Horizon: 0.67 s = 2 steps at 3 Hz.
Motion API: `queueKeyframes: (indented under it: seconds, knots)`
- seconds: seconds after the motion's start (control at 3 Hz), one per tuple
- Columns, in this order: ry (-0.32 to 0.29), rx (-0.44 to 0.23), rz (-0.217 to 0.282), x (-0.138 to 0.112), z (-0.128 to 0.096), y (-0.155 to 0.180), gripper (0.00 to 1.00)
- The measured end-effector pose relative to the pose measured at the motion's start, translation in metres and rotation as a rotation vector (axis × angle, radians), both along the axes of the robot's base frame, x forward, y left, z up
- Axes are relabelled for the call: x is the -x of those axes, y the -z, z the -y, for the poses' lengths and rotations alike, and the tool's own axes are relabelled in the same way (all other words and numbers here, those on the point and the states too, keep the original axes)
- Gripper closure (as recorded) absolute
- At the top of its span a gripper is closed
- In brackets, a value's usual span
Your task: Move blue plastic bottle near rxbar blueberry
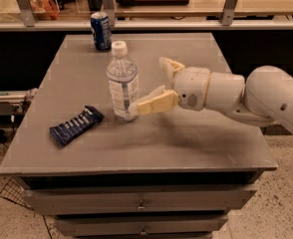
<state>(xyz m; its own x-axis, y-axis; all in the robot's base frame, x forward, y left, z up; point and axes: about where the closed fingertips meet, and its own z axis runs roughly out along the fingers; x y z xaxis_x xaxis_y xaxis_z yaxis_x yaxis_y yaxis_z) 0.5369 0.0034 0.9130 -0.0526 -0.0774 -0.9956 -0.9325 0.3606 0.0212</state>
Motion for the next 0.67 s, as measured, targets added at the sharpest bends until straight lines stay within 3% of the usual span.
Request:
queueKeyframes:
  seconds: [0.33,0.67]
  knots:
    - [0.094,0.089,0.073,-0.022,0.060,-0.030,0.00]
    - [0.139,0.082,0.107,-0.034,0.083,-0.051,0.00]
